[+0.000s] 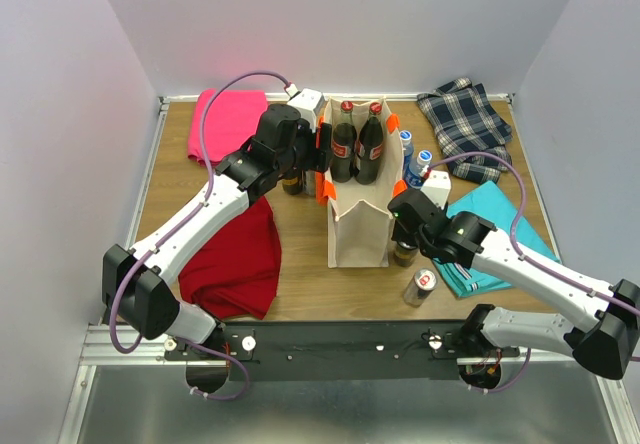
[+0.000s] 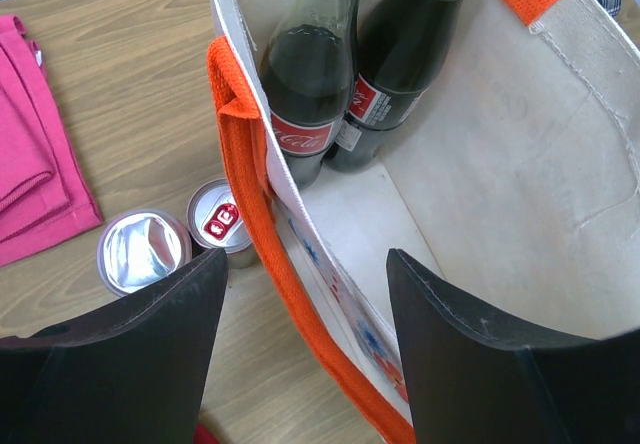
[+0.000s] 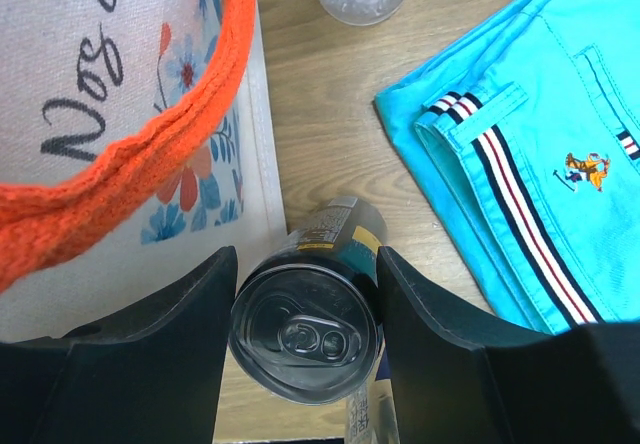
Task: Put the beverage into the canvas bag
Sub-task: Move the drink to the center of the board.
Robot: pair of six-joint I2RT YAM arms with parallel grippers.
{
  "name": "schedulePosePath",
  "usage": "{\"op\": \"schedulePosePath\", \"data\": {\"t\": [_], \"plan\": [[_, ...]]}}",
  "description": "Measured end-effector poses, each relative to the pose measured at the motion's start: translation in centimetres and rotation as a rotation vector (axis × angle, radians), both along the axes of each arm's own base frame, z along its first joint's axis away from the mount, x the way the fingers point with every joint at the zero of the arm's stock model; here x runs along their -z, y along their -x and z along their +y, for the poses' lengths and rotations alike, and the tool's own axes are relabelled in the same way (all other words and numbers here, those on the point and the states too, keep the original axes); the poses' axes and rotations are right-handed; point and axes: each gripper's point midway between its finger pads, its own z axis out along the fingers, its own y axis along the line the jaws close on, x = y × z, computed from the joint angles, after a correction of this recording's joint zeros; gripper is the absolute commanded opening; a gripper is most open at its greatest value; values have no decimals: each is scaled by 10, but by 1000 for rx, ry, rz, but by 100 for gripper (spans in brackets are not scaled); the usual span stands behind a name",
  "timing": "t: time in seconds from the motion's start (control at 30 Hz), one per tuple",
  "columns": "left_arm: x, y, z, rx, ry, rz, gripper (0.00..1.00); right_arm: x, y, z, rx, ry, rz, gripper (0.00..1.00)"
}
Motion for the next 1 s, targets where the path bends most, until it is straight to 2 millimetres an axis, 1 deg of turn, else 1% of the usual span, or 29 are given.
{"op": "schedulePosePath", "data": {"t": [0.03,0.07,0.13,0.17,0.23,0.3,0.33,0.37,0.43,0.5,0.67,1.0], "plan": [[0,0,0,0,0,1,74,0,-1,0,6,-1,-3,31],[0,0,0,0,0,0,74,0,-1,-1,11,-1,-5,36],[0,0,0,0,0,1,74,0,-2,-2,23,-3,-9,40],[0,0,0,0,0,1,74,0,-2,-2,27,-4,-10,48],[0,0,0,0,0,0,74,0,-2,-3,37,-6,-14,51],[0,0,0,0,0,0,74,0,-2,-3,46,-8,-15,57],[0,0,0,0,0,0,74,0,-2,-4,49,-8,-16,59],[0,0,0,0,0,1,74,0,-2,-4,51,-8,-16,64],[0,0,0,0,0,0,74,0,-2,-4,56,-10,-17,66],[0,0,0,0,0,1,74,0,-2,-5,59,-10,-17,71],[0,0,0,0,0,1,74,1,0,-8,59,7,-9,77],[0,0,0,0,0,0,74,-2,2,-10,50,10,-13,78]]}}
